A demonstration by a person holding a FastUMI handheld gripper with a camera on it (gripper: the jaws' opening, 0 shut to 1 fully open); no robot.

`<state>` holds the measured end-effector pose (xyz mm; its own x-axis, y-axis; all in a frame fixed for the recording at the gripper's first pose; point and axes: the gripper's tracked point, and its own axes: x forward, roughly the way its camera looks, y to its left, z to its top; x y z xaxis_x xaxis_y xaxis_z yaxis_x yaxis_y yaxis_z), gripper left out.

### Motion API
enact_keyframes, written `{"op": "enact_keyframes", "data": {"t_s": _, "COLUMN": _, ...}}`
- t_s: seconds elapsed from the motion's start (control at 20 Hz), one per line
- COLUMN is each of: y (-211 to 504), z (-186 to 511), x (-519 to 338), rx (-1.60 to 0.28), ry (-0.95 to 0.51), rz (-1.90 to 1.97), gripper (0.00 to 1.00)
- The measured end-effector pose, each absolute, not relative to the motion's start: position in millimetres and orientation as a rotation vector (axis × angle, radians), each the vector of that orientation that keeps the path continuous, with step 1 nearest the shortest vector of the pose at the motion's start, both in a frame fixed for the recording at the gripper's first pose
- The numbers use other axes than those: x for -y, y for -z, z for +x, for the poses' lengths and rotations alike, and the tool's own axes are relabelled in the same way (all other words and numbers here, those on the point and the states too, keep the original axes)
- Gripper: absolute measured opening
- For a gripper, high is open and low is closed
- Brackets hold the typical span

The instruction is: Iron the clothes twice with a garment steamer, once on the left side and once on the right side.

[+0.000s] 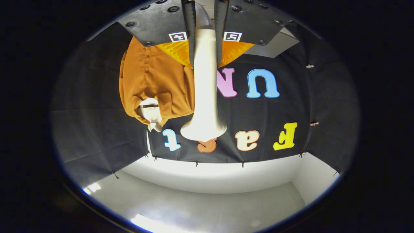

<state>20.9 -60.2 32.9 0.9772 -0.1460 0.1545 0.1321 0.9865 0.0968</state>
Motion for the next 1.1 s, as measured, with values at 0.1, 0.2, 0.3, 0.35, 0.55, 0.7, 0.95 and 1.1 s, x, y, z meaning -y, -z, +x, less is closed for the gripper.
{"op": "enact_keyframes", "data": {"t_s": 0.1, "y": -39.3, "z": 13.8, "x": 90.4, "rx": 0.195, "ry": 0.163, "rz": 0.078, "gripper": 0.26}}
{"op": "enact_keyframes", "data": {"t_s": 0.2, "y": -43.5, "z": 16.4, "x": 116.6, "rx": 0.218, "ry": 0.169, "rz": 0.083, "gripper": 0.26}}
{"op": "enact_keyframes", "data": {"t_s": 0.3, "y": -41.7, "z": 22.5, "x": 136.4, "rx": 0.236, "ry": 0.146, "rz": 0.082, "gripper": 0.26}}
{"op": "enact_keyframes", "data": {"t_s": 0.35, "y": -39.7, "z": 27.9, "x": 141.1, "rx": 0.241, "ry": 0.127, "rz": 0.086, "gripper": 0.26}}
{"op": "enact_keyframes", "data": {"t_s": 0.55, "y": -14.1, "z": 50.6, "x": 175.5, "rx": 0.221, "ry": 0.12, "rz": 0.091, "gripper": 0.26}}
{"op": "enact_keyframes", "data": {"t_s": 0.7, "y": 15.5, "z": 73.5, "x": 187.5, "rx": 0.175, "ry": 0.101, "rz": 0.103, "gripper": 0.26}}
{"op": "enact_keyframes", "data": {"t_s": 0.95, "y": 57.1, "z": 106.7, "x": 197.5, "rx": 0.118, "ry": 0.062, "rz": 0.102, "gripper": 0.26}}
{"op": "enact_keyframes", "data": {"t_s": 1.1, "y": 83.7, "z": 118.8, "x": 207.4, "rx": 0.084, "ry": 0.059, "rz": 0.095, "gripper": 0.26}}
